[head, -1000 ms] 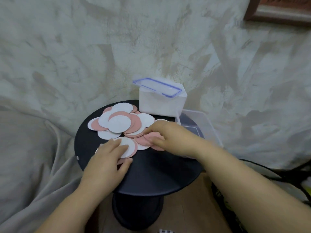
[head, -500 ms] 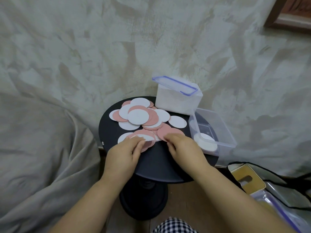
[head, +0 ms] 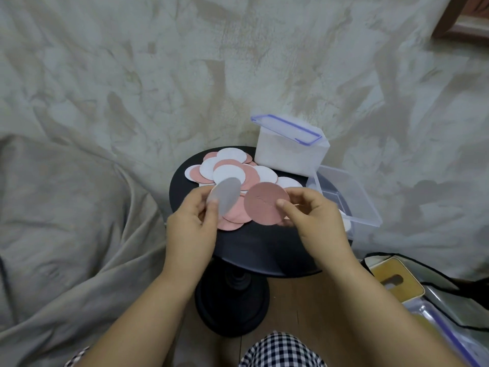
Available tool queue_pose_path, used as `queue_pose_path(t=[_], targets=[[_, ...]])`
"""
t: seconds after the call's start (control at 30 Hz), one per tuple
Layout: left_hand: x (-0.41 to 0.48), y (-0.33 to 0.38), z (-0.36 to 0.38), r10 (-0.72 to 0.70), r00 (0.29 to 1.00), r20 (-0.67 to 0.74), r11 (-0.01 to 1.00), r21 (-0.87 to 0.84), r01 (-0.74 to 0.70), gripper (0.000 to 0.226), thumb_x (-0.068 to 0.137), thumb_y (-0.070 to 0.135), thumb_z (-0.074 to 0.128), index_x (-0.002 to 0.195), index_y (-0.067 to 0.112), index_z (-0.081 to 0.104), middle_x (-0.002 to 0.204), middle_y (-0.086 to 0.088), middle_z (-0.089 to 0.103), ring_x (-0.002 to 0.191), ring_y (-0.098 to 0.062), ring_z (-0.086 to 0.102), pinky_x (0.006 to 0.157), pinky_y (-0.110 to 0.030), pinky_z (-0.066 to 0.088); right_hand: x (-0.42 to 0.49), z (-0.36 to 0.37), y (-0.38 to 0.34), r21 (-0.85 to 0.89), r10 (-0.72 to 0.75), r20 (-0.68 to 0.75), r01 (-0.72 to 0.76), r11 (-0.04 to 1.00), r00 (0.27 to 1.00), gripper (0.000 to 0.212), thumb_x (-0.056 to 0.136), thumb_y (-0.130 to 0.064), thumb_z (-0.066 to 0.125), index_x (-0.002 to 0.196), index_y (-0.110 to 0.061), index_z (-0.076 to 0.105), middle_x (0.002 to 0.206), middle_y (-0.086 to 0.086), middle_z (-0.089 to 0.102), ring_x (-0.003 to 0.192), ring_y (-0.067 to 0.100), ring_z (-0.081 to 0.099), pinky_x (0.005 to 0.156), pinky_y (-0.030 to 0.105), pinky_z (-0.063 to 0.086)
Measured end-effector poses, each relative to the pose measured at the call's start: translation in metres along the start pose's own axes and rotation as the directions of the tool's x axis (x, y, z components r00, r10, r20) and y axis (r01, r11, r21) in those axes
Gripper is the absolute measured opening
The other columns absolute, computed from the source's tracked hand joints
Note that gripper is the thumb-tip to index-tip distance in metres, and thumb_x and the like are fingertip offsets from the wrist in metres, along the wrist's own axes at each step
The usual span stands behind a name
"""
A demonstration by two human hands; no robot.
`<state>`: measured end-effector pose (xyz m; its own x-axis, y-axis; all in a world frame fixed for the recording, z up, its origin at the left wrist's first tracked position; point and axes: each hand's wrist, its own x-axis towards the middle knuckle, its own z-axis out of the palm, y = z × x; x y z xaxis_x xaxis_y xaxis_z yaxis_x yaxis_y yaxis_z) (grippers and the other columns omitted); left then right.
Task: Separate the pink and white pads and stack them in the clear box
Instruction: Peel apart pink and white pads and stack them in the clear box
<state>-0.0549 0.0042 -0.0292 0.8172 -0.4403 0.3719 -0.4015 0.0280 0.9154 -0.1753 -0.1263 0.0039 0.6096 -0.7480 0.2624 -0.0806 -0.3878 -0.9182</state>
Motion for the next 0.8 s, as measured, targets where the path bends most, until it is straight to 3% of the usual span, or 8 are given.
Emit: queue_pose_path(t=[0.07, 0.13, 0.27, 0.37, 0.43, 0.53, 0.63, 0.8], targets=[[-0.007, 0.004, 0.001, -0.104, 0.993, 0.053, 0.984, -0.141, 0.111, 0.019, 0.094, 0.015, 0.050, 0.097, 0.030, 0.061, 0.086, 0.010, 0.072, 0.084, -0.001, 0.067, 0.077, -0.022, 0.051, -0.003, 0.011, -0.003, 0.158, 0.059, 0.044, -0.065, 0.985, 0.997, 0.020, 0.082, -0.009, 0.067, 0.084, -0.029, 0.065, 0.087, -0.006, 0.069, 0.073, 0.006, 0.065, 0.058, 0.019, 0.053], [-0.015, 0.006, 0.001, -0.201, 0.974, 0.108, 0.938, -0.267, 0.223, 0.017, 0.094, 0.013, 0.051, 0.101, 0.024, 0.061, 0.086, 0.002, 0.074, 0.083, -0.013, 0.070, 0.078, -0.037, 0.054, -0.007, 0.022, -0.003, 0.188, 0.070, 0.070, -0.082, 0.979, 0.995, 0.020, 0.081, -0.008, 0.069, 0.081, -0.027, 0.065, 0.082, -0.005, 0.069, 0.069, 0.007, 0.065, 0.056, 0.019, 0.052], [-0.023, 0.005, -0.007, -0.249, 0.961, 0.117, 0.916, -0.295, 0.273, 0.017, 0.090, 0.007, 0.057, 0.102, 0.018, 0.062, 0.085, 0.001, 0.075, 0.081, -0.016, 0.071, 0.079, -0.039, 0.055, -0.012, 0.035, 0.002, 0.071, 0.059, 0.085, -0.065, 0.995, 0.995, 0.016, 0.078, -0.016, 0.072, 0.082, -0.028, 0.063, 0.070, -0.007, 0.066, 0.056, 0.006, 0.060, 0.059, 0.018, 0.051], [-0.019, -0.001, -0.020, -0.256, 0.967, 0.006, 0.934, -0.255, 0.249, 0.019, 0.088, 0.009, 0.059, 0.093, 0.027, 0.064, 0.088, 0.002, 0.074, 0.085, -0.016, 0.070, 0.082, -0.044, 0.055, -0.010, 0.035, 0.008, -0.237, -0.054, 0.090, 0.074, 0.969, 0.994, 0.015, 0.084, -0.023, 0.067, 0.097, -0.030, 0.064, 0.089, -0.017, 0.064, 0.079, 0.001, 0.059, 0.074, 0.012, 0.047], [-0.016, -0.006, -0.031, -0.256, 0.965, -0.058, 0.948, -0.209, 0.239, 0.020, 0.088, 0.011, 0.060, 0.091, 0.030, 0.063, 0.089, 0.002, 0.074, 0.087, -0.014, 0.069, 0.084, -0.046, 0.054, -0.006, 0.034, 0.012, -0.469, -0.104, 0.228, 0.203, 0.859, 0.968, 0.033, 0.090, -0.029, 0.058, 0.123, -0.026, 0.055, 0.118, -0.017, 0.056, 0.107, 0.003, 0.052, 0.090, 0.012, 0.036], [-0.014, -0.009, -0.041, -0.252, 0.962, -0.105, 0.958, -0.168, 0.233, 0.019, 0.088, 0.011, 0.060, 0.093, 0.029, 0.062, 0.090, 0.005, 0.073, 0.085, -0.010, 0.069, 0.085, -0.041, 0.054, 0.000, 0.033, 0.020, -0.631, 0.004, 0.464, 0.327, 0.704, 0.886, 0.053, 0.096, -0.038, 0.043, 0.145, -0.025, 0.026, 0.152, -0.011, 0.023, 0.141, 0.008, 0.016, 0.110, 0.020, 0.013], [-0.018, -0.013, -0.045, -0.260, 0.958, -0.121, 0.959, -0.148, 0.242, 0.019, 0.088, 0.012, 0.060, 0.092, 0.031, 0.062, 0.086, 0.009, 0.073, 0.081, -0.005, 0.069, 0.081, -0.037, 0.056, -0.002, 0.025, 0.026, -0.688, 0.059, 0.517, 0.374, 0.622, 0.854, 0.054, 0.097, -0.043, 0.035, 0.146, -0.027, 0.021, 0.156, -0.014, 0.011, 0.143, 0.007, 0.003, 0.113, 0.023, 0.007], [-0.023, -0.016, -0.042, -0.254, 0.962, -0.095, 0.961, -0.135, 0.241, 0.020, 0.088, 0.013, 0.061, 0.090, 0.033, 0.062, 0.088, 0.008, 0.072, 0.082, -0.004, 0.068, 0.079, -0.038, 0.056, -0.027, -0.003, 0.030, -0.677, -0.003, 0.470, 0.363, 0.640, 0.882, 0.053, 0.093, -0.047, 0.039, 0.143, -0.031, 0.029, 0.152, -0.019, 0.019, 0.140, -0.001, 0.011, 0.112, 0.016, 0.008]])
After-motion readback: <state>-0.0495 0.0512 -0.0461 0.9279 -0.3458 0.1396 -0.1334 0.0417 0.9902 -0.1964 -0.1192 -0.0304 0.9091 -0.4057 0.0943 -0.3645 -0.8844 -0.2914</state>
